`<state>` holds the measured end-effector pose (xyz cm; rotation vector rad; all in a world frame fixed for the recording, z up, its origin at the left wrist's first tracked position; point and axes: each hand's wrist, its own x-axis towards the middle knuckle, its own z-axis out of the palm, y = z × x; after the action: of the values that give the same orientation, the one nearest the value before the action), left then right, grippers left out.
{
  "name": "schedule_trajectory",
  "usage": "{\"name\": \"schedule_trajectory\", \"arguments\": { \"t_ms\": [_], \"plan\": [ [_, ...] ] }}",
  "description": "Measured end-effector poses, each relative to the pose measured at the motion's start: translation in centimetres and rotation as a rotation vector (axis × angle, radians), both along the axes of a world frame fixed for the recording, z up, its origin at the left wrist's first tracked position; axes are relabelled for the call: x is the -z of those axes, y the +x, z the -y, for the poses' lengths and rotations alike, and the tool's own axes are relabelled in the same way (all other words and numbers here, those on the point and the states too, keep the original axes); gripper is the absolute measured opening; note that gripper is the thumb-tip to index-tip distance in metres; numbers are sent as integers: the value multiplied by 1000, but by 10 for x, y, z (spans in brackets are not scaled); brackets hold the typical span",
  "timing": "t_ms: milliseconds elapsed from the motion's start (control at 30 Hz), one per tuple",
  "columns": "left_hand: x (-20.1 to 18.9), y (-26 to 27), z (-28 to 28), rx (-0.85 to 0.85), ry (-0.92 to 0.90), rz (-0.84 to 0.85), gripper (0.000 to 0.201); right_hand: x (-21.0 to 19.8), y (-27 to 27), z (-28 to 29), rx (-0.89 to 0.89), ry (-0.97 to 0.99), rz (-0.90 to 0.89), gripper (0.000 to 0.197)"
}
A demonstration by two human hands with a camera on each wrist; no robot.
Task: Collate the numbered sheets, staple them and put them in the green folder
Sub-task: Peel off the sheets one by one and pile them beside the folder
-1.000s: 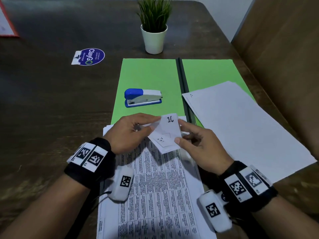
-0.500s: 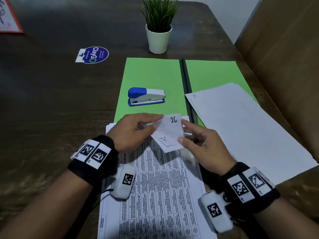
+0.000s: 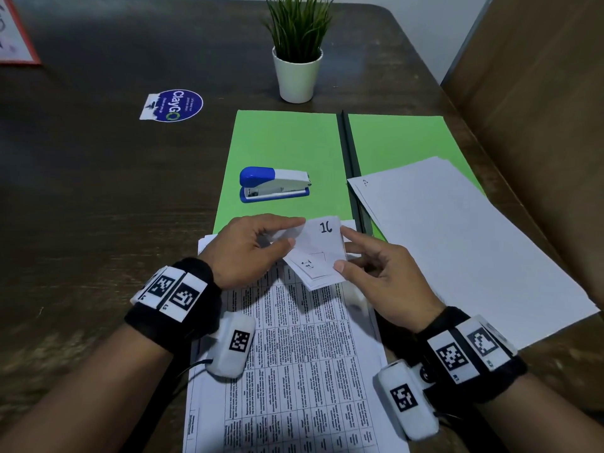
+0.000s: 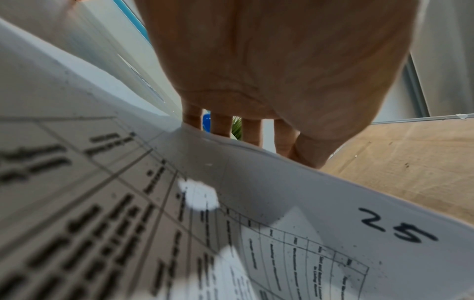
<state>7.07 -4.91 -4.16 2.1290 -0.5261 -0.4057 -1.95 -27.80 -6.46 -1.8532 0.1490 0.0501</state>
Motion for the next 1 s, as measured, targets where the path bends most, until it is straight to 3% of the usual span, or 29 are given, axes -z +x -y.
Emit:
{"name": "schedule_trajectory", "arguments": {
  "t_ms": [567,800,1000],
  "plan": [
    [5,2,0,-17,-81,-5,27,0,0,0,5,7,7,56],
    [8,3,-1,-43,-97,-6,6,2,1,1,-2,0,14,55],
    [7,3,0,-4,-100,2,9,4,0,2,0,12,24,56]
  ]
}}
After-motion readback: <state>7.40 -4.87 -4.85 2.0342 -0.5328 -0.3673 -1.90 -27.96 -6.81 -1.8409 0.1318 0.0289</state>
